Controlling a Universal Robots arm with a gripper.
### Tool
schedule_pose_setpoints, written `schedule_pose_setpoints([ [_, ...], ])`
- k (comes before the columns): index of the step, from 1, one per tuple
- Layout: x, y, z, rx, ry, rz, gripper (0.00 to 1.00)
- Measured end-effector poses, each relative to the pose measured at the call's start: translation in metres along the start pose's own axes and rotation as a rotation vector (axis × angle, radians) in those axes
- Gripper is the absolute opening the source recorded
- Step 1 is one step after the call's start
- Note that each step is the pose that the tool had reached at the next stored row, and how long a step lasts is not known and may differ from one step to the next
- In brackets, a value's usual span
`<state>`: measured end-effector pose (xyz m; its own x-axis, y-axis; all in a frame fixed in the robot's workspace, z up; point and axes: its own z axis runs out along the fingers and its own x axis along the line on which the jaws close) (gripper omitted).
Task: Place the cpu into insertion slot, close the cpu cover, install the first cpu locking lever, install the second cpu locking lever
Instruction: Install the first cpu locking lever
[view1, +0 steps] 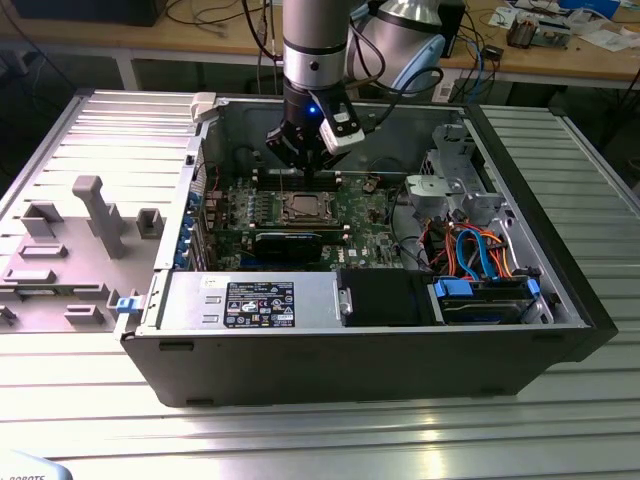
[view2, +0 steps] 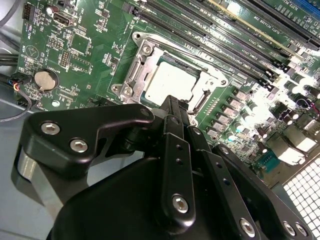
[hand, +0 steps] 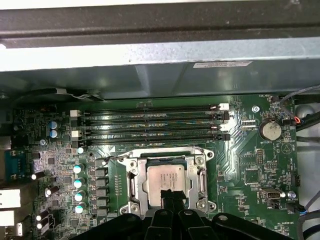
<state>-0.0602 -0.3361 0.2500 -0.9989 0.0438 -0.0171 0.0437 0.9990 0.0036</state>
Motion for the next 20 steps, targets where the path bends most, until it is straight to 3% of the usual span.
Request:
schedule_pose_setpoints([
  [9, 0.0024, -0.0001, 0.0000, -0.0001, 0.0000, 0.000, 0.11],
  [15, 0.0117, -0.0005, -0.0002, 0.0000, 0.0000, 0.000, 0.11],
  [20, 0.0258, -0.0011, -0.0004, 0.0000, 0.0000, 0.000, 0.11],
])
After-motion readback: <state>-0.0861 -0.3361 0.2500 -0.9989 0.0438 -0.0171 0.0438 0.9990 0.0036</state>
